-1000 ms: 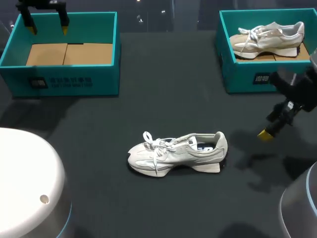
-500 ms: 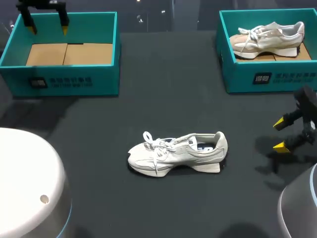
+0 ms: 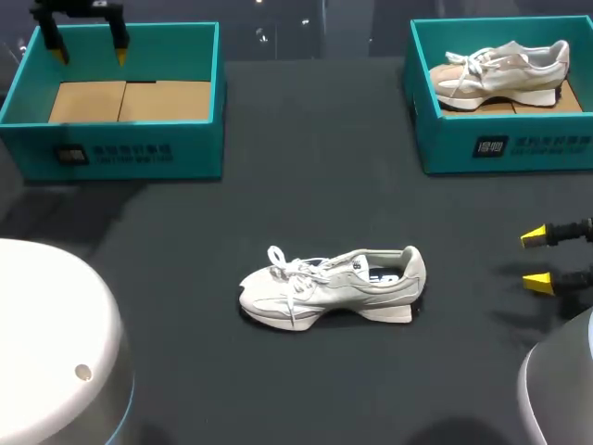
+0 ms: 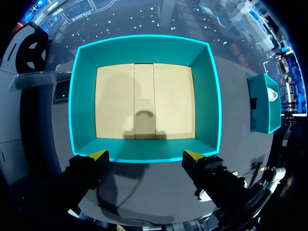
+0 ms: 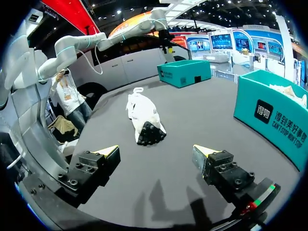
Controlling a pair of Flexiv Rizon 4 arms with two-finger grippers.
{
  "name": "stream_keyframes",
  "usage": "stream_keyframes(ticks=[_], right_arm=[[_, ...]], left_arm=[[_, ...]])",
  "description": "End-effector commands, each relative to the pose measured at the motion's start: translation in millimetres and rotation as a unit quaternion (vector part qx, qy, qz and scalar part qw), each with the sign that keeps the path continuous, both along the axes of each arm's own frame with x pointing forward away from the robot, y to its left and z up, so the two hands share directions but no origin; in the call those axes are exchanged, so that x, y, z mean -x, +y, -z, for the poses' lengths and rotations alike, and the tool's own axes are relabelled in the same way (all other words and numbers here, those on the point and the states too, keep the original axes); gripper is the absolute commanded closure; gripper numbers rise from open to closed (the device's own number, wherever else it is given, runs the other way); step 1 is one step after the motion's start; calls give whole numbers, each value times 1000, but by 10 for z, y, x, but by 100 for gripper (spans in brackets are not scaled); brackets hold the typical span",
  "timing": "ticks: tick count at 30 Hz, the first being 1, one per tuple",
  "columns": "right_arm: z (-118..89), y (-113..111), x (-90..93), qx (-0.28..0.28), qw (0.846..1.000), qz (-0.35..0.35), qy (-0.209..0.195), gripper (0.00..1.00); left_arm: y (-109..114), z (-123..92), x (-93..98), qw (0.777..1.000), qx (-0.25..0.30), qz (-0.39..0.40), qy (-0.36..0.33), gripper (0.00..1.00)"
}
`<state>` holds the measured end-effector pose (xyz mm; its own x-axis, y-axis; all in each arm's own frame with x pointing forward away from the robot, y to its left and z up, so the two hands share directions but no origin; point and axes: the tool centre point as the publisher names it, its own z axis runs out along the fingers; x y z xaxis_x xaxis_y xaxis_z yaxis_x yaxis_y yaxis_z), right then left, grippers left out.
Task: Take the shoe out of the shoebox, open the shoe tongue, remove and reinsert the insole, then place the shoe into the shoebox
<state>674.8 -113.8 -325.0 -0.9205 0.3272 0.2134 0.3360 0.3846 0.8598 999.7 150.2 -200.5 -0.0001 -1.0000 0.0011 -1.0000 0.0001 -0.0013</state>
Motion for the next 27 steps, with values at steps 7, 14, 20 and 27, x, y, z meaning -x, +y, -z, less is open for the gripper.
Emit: stream_keyframes(ticks=[7, 14, 20, 27], right_arm=[[191, 4, -25, -46, 997, 21, -57, 0], [257, 16, -44, -40, 996, 8, -73, 0], [318, 46, -78, -44, 994, -5, -97, 0], [361, 161, -85, -40, 994, -8, -102, 0]], left_arm=[[-2, -4, -1, 1000, 0, 0, 0, 0], [-2, -4, -1, 1000, 0, 0, 0, 0], [-2, -4, -1, 1000, 0, 0, 0, 0], [-2, -4, -1, 1000, 0, 0, 0, 0]])
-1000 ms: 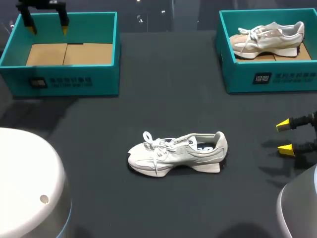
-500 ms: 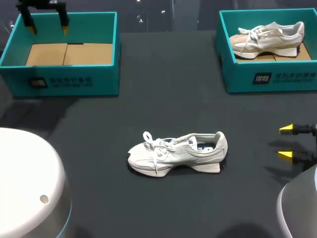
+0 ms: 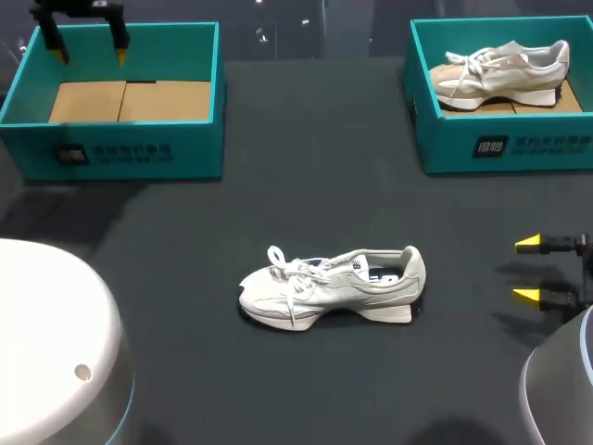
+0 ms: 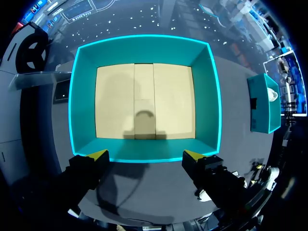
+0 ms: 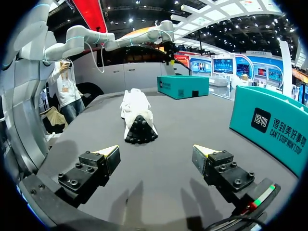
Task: Take the shoe out of the shoebox, open the shoe tongue, remove and reinsert the insole, then place the shoe into the shoebox
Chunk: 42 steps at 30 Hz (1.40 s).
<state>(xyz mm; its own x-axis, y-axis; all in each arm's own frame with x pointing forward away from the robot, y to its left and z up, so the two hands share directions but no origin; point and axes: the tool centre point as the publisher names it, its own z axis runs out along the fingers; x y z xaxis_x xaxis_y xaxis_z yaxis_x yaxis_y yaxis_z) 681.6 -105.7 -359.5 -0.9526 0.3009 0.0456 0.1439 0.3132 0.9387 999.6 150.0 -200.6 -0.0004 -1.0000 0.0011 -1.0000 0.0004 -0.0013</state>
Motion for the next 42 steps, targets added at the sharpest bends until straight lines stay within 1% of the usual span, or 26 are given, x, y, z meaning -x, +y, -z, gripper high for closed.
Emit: stream_keyframes(ticks=[1, 10, 11, 17, 25, 31, 42], right_arm=[[23, 102, -18, 5, 1000, 0, 0, 0], [65, 326, 11, 7, 1000, 2, -5, 0], [71, 359, 15, 11, 1000, 5, -11, 0], [106, 604, 30, 17, 1000, 4, -12, 0], [187, 946, 5, 19, 1000, 5, -5, 0], [232, 1156, 27, 23, 1000, 11, 0, 0], [294, 1402, 2, 29, 999, 18, 5, 0]], left_arm=[[0, -4, -1, 1000, 0, 0, 0, 0], [0, -4, -1, 1000, 0, 0, 0, 0], [0, -4, -1, 1000, 0, 0, 0, 0], [0, -4, -1, 1000, 0, 0, 0, 0], [0, -4, -1, 1000, 0, 0, 0, 0], [0, -4, -1, 1000, 0, 0, 0, 0], [0, -4, -1, 1000, 0, 0, 0, 0]])
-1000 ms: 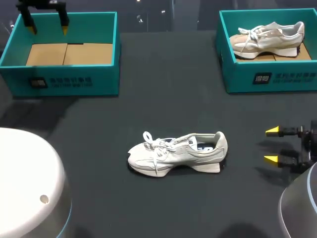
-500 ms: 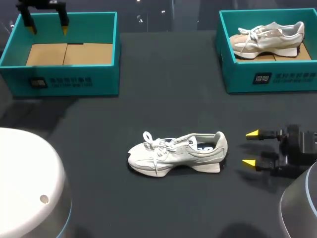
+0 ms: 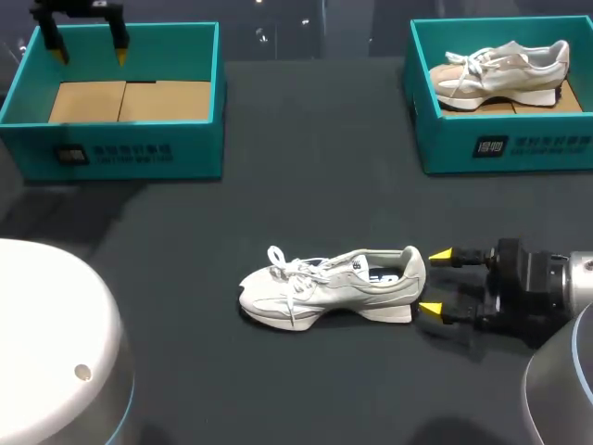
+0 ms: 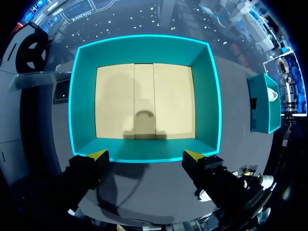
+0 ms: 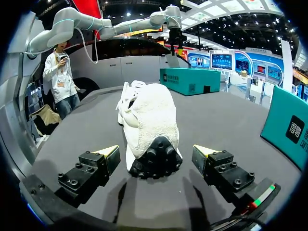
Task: Take the shoe out of the shoebox, open the shoe tongue, remove and reinsert the insole, then place the shoe into the shoebox
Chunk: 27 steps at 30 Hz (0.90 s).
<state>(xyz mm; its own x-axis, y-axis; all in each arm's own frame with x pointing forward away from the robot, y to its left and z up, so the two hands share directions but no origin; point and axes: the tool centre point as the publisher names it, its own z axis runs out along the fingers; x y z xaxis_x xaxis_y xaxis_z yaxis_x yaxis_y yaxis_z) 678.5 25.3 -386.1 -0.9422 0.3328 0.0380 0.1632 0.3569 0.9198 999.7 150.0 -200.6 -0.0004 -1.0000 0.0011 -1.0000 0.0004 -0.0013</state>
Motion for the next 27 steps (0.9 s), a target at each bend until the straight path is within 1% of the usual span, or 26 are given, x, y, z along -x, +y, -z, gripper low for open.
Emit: stream_keyframes(ticks=[1, 8, 16, 27], right_arm=[[31, 109, -34, 2, 1000, 2, 1, 0], [67, 206, -45, 1, 1000, 2, 2, 0], [119, 320, -35, -3, 1000, -15, 5, 0], [161, 414, -79, -10, 999, -33, 11, 0]], left_arm=[[0, -4, -1, 1000, 0, 0, 0, 0], [0, -4, -1, 1000, 0, 0, 0, 0], [0, -4, -1, 1000, 0, 0, 0, 0], [0, -4, -1, 1000, 0, 0, 0, 0]])
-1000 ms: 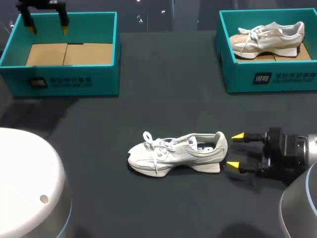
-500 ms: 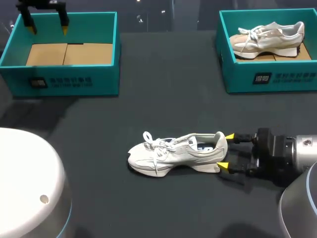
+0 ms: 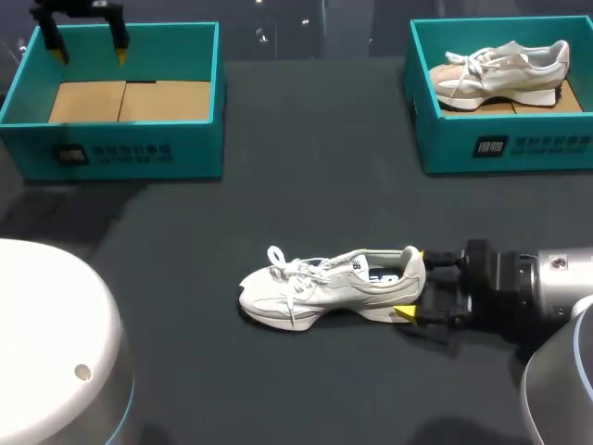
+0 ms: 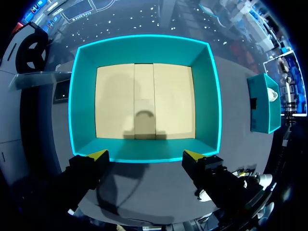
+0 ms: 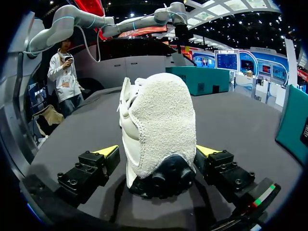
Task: Take the shoe out of the shoebox, open the shoe tongue, remove and reinsert the insole, then place the shoe into the shoebox
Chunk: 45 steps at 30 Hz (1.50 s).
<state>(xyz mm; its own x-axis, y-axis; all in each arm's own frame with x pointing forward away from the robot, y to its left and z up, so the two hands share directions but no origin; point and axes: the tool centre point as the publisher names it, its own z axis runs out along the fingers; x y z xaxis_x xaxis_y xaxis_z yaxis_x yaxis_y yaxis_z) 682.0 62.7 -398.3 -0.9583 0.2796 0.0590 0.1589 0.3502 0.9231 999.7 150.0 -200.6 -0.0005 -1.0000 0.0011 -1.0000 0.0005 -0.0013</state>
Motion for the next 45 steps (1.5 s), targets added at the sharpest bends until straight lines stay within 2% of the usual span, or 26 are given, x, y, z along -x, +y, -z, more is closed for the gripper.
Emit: stream_keyframes(ticks=[1, 20, 31, 32, 33, 34, 35, 45], right_arm=[[46, 48, -45, -1, 1000, -7, 3, 0], [166, 167, -24, -14, 999, -40, 16, 0], [127, 216, -31, -15, 999, -46, 12, 0], [124, 223, -32, -15, 999, -48, 11, 9], [122, 230, -33, -15, 999, -49, 11, 47], [122, 234, -34, -15, 999, -50, 11, 66], [120, 238, -36, -15, 999, -51, 10, 100], [73, 283, -69, -13, 998, -68, 6, 100]], left_arm=[[0, -5, -1, 1000, 0, 0, 0, 0], [0, -5, -1, 1000, 0, 0, 0, 0], [0, -5, -1, 1000, 0, 0, 0, 0], [0, -5, -1, 1000, 0, 0, 0, 0], [0, -5, -1, 1000, 0, 0, 0, 0], [0, -5, -1, 1000, 0, 0, 0, 0], [0, -5, -1, 1000, 0, 0, 0, 0], [0, -5, -1, 1000, 0, 0, 0, 0]])
